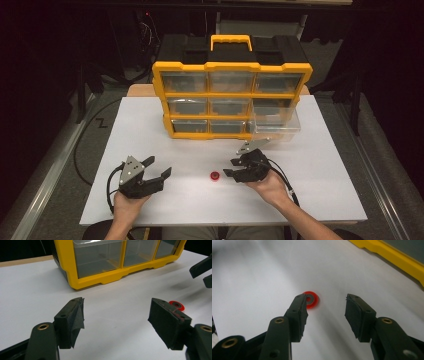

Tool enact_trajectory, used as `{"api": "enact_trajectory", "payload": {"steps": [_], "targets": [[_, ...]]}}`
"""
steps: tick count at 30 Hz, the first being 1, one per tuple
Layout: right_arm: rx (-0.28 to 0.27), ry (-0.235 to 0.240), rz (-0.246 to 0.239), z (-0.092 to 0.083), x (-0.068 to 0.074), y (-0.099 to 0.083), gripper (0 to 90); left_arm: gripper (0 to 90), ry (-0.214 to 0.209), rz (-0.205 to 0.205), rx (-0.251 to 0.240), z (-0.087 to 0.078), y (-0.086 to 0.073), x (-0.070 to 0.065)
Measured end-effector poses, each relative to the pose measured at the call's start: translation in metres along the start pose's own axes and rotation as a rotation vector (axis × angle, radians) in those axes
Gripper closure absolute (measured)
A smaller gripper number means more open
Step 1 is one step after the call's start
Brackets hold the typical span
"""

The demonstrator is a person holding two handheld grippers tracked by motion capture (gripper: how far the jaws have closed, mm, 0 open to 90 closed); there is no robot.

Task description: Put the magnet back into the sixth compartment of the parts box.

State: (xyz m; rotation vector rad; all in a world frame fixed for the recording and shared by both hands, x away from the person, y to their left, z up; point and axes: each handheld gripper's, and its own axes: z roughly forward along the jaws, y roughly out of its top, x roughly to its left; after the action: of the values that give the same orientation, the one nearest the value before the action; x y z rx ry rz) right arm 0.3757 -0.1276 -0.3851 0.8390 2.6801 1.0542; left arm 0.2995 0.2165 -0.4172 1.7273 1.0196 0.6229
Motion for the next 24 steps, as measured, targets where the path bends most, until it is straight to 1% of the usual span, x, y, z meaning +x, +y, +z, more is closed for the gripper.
{"api": "enact_trajectory", "payload": {"steps": [3, 4, 5, 6, 11, 19, 24], "targets": [[0.016, 0.001, -0.001, 0.002, 0.000, 0.002, 54.3, 28.3, 0.003, 0.000, -0.002, 0.000, 0.000, 0.001], [0.026, 0.001, -0.006, 0.003, 0.000, 0.003, 54.5, 28.3, 0.004, 0.000, -0.001, 0.000, 0.000, 0.001], [0.049, 0.003, -0.009, 0.004, -0.001, 0.006, 54.8, 27.7, 0.007, 0.001, -0.001, 0.000, 0.000, 0.001], [0.049, 0.003, -0.009, 0.004, -0.001, 0.006, 54.8, 27.7, 0.012, 0.000, -0.004, 0.000, 0.000, 0.001], [0.097, 0.007, -0.005, 0.005, -0.002, 0.012, 54.9, 27.6, 0.012, 0.003, -0.006, 0.000, 0.000, 0.001], [0.139, 0.026, -0.001, 0.013, -0.001, 0.015, 54.9, 27.7, 0.010, -0.002, -0.007, -0.001, 0.000, 0.002], [0.159, 0.030, -0.015, 0.017, 0.002, 0.019, 54.9, 27.7, 0.008, -0.005, -0.010, -0.001, 0.000, 0.001]]}}
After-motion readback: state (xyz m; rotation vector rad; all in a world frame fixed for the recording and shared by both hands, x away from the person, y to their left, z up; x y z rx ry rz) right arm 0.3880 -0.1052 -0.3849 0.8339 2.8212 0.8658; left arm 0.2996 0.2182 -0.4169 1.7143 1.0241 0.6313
